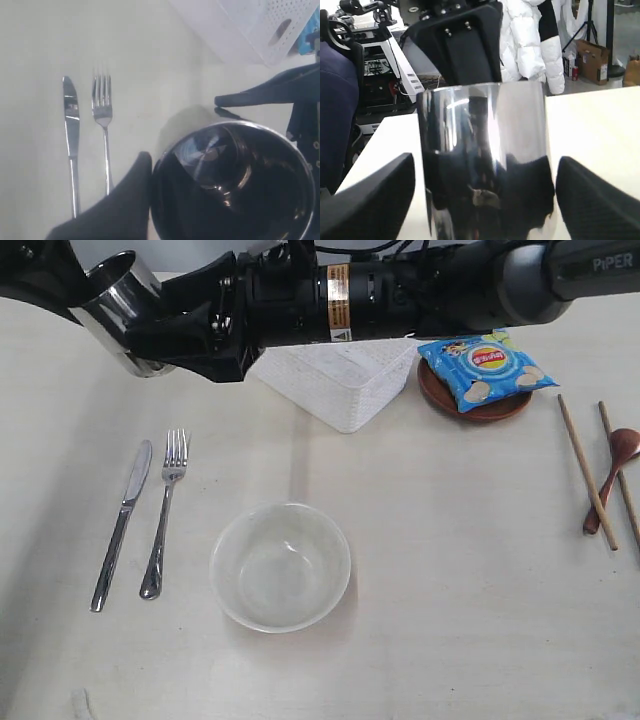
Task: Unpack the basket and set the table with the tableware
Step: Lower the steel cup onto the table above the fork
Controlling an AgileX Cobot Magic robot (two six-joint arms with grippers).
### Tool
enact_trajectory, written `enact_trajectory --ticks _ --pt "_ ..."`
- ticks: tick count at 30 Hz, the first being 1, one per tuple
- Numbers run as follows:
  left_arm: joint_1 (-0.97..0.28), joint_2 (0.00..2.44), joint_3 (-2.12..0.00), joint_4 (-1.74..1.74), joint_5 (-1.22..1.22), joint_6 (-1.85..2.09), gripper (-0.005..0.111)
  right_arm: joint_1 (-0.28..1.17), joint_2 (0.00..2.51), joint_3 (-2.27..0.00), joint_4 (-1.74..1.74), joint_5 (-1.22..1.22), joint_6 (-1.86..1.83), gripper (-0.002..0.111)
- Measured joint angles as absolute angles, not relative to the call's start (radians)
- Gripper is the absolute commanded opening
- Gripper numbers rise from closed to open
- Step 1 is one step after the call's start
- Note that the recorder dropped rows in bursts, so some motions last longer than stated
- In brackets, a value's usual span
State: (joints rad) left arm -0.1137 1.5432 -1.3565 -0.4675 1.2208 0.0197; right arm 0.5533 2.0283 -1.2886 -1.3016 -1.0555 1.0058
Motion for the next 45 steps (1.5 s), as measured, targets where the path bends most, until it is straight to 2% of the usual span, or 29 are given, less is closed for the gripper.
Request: enact_trajectory --ticks 4,7,9,15,22,30,35,37,38,40,43,44,45 --pt "-0.114 1.543 -1.356 -0.47 1.219 0.024 0.0 0.553 1.977 -1.289 -1.382 -1.002 1.162 0.075" --pt "-0.114 1.543 -1.356 -0.47 1.207 0.025 0.0 0.553 1.928 -1.289 -1.431 -0.97 1.239 0.096" --pt "-0.114 1.543 -1.356 -0.47 1.197 0.025 0.0 0.553 1.888 -1.289 -1.466 -0.913 1.26 0.104" --pt "-0.114 1.57 -1.356 -0.47 1.161 0.041 0.0 0.553 1.779 -1.289 -1.682 -0.848 1.379 0.105" --pt "-0.114 1.664 -1.356 -0.443 1.078 0.038 0.0 0.553 1.608 -1.289 -1.735 -0.856 1.62 0.105" --pt "-0.123 1.768 -1.458 -0.291 1.068 -0.058 0.0 0.553 1.501 -1.271 -1.735 -1.032 1.777 0.105" --pt "-0.204 1.818 -1.521 -0.136 1.08 -0.146 0.0 0.553 1.497 -1.196 -1.739 -1.087 1.754 0.103" --pt "-0.233 1.848 -1.543 -0.096 1.096 -0.167 0.0 0.553 1.497 -1.163 -1.745 -1.071 1.754 0.096" --pt "-0.245 1.867 -1.556 -0.089 1.107 -0.171 0.0 0.553 1.497 -1.148 -1.745 -1.06 1.754 0.087" --pt "-0.256 1.904 -1.584 -0.085 1.13 -0.176 0.0 0.553 1.497 -1.128 -1.751 -1.03 1.754 0.062" --pt "-0.261 1.943 -1.626 -0.077 1.147 -0.18 0.0 0.547 1.495 -1.12 -1.751 -0.971 1.754 0.01" --pt "-0.261 1.952 -1.639 -0.069 1.148 -0.18 0.0 0.539 1.49 -1.12 -1.751 -0.955 1.754 0.001" --pt "-0.261 1.956 -1.65 -0.064 1.15 -0.18 0.0 0.525 1.486 -1.12 -1.751 -0.937 1.754 0.001"
